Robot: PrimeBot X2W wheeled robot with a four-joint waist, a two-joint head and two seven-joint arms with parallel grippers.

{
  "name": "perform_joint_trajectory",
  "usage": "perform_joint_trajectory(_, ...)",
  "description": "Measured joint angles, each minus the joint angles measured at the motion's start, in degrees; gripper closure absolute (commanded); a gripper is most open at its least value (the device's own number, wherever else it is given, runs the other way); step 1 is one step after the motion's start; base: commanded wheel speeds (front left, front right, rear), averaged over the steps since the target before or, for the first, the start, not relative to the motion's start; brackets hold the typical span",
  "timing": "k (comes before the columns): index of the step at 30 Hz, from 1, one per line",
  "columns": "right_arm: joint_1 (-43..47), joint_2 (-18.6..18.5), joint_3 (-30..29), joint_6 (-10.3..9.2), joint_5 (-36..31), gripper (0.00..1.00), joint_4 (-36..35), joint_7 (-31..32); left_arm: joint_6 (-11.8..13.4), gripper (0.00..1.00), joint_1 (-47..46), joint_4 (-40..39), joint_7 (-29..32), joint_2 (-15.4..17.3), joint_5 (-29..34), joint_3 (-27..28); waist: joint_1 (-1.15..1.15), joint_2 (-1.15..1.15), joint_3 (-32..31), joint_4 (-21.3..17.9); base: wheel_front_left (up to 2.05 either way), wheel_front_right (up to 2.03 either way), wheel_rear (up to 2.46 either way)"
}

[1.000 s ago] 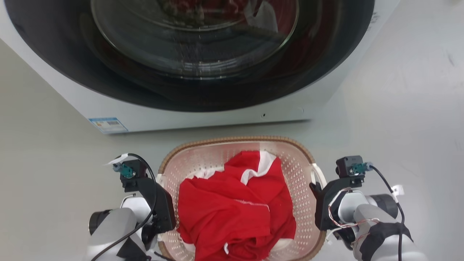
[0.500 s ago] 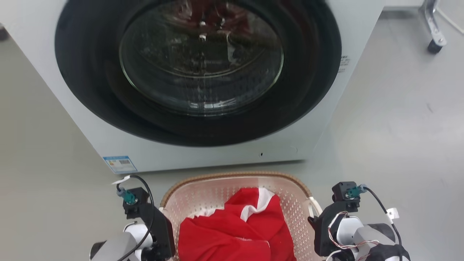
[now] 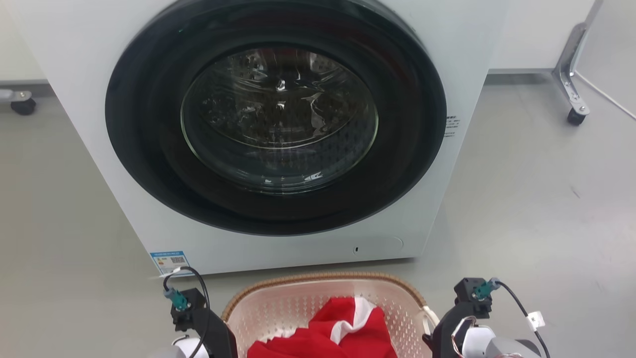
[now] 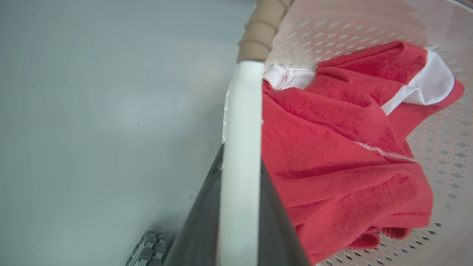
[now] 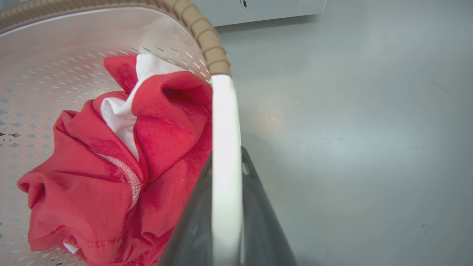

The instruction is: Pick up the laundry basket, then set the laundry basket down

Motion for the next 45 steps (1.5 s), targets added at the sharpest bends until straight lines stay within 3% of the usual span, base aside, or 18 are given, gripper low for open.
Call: perform_joint_trajectory(45,1.86,0.05,2.72,-0.01,4.67,1.0,-0.43,3.28,1.48,1.0,3.12,-0.03,2.83,0.19,-0.8,0.32,0.01,0.01,-2.73,-0.88,0.0,0.0,0.0)
